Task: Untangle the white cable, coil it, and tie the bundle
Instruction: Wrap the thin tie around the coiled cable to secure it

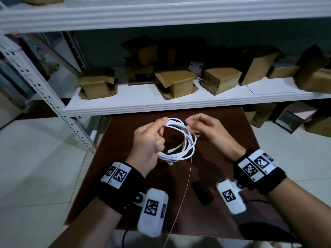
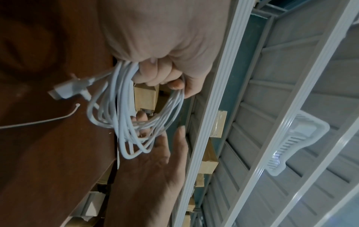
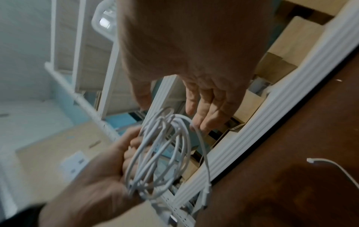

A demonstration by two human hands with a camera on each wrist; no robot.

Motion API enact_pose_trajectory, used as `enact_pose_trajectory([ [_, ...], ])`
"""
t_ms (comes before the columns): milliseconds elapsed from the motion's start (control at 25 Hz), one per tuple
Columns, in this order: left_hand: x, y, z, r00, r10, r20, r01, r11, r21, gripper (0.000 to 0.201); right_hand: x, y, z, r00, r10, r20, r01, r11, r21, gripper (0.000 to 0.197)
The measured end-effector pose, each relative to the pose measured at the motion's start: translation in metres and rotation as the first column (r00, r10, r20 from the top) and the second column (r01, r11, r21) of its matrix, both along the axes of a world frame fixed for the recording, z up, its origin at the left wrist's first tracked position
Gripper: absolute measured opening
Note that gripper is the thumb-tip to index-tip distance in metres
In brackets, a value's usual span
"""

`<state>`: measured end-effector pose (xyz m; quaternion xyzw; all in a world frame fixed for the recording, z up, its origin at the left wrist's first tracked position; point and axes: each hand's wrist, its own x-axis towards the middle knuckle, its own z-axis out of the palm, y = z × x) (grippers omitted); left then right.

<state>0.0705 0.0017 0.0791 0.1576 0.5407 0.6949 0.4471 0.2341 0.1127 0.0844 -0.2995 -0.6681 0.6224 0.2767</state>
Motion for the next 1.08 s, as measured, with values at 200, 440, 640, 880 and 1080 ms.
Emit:
enact_pose_trajectory([
  [200,0.010,-0.002,0.000,0.983,-0.087,-0.162,0.084,0.996,-0.028,0.046,-0.004,-0.014,-0.013,0.979,0.127,0.157,-0.175,0.921,0.348,0.071],
  [440,-0.031,-0.003,0.014,0.977,0.141,-0.160,-0.142,0.990,0.003,0.046,-0.004,0.035,-0.047,0.871,-0.290,0.397,0.175,0.938,0.300,0.035],
  [640,-0.049,-0.006,0.009,0.963,0.238,-0.127,-0.241,0.970,-0.009,0.043,-0.008,0.001,-0.089,0.356,-0.004,0.935,-0.305,0.945,0.120,0.050],
  [880,-0.041,0.000,0.004,0.974,0.183,-0.136,-0.187,0.982,-0.011,0.046,-0.015,-0.014,-0.101,0.428,-0.212,0.878,-0.215,0.920,0.327,0.054],
  [1080,-0.034,0.000,-0.001,0.978,0.149,-0.148,-0.155,0.988,-0.028,0.046,-0.011,-0.005,-0.102,0.424,-0.222,0.878,-0.207,0.920,0.332,0.044],
])
